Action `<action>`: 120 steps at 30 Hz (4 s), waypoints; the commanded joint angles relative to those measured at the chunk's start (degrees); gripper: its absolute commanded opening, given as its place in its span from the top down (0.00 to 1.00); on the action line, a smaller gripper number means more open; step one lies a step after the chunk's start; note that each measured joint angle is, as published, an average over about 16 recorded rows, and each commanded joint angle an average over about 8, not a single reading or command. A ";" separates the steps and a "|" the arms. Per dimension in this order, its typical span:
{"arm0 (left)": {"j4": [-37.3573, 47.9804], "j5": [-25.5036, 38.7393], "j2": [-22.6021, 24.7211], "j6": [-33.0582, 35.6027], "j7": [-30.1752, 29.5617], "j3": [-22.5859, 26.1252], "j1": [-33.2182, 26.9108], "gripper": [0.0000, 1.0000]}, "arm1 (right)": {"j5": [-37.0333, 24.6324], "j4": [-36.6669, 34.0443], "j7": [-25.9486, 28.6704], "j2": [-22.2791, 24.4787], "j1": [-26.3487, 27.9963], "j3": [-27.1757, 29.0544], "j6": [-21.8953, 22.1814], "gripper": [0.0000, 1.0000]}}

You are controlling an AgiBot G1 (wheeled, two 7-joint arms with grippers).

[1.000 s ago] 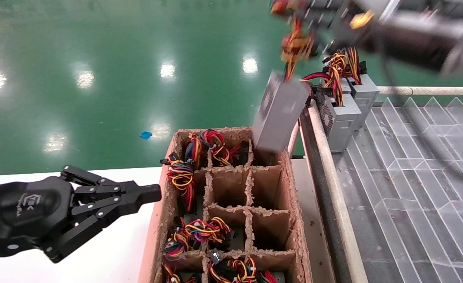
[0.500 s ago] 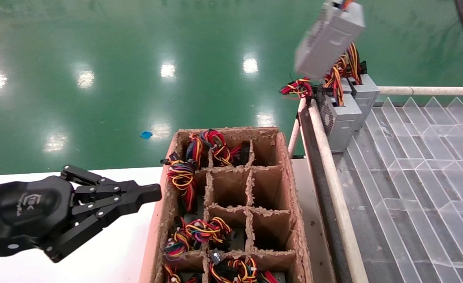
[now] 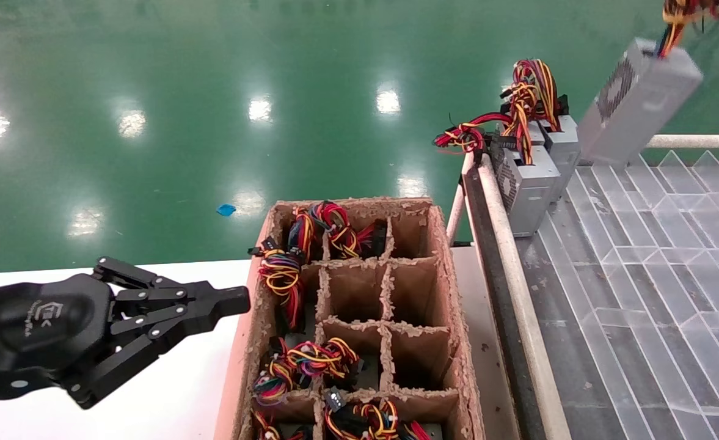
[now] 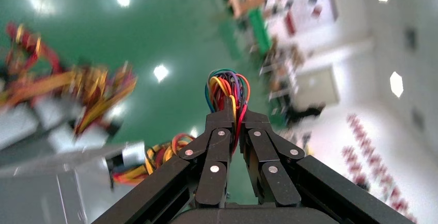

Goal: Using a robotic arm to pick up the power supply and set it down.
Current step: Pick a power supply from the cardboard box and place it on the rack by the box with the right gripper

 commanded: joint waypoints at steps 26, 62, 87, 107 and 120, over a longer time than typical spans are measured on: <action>0.00 0.00 0.00 0.00 0.00 0.00 0.00 1.00 | 6.63 -4.00 -0.73 -4.95 -12.89 -1.57 6.93 1.00; 0.00 0.00 0.00 0.00 0.00 0.00 0.00 1.00 | 4.06 -19.12 -4.38 -13.97 -9.81 -4.78 7.38 0.00; 0.00 0.00 0.00 0.00 0.00 0.00 0.00 1.00 | 11.79 -17.12 -8.99 -10.67 -11.64 -1.58 6.88 0.00; 0.00 0.00 0.00 0.00 0.00 0.00 0.00 1.00 | 25.98 -12.38 -10.01 -8.80 -17.34 2.13 -1.07 0.00; 0.00 0.00 0.00 0.00 0.00 0.00 0.00 0.00 | 36.98 -9.94 -9.17 -6.98 -22.57 4.51 -10.13 0.00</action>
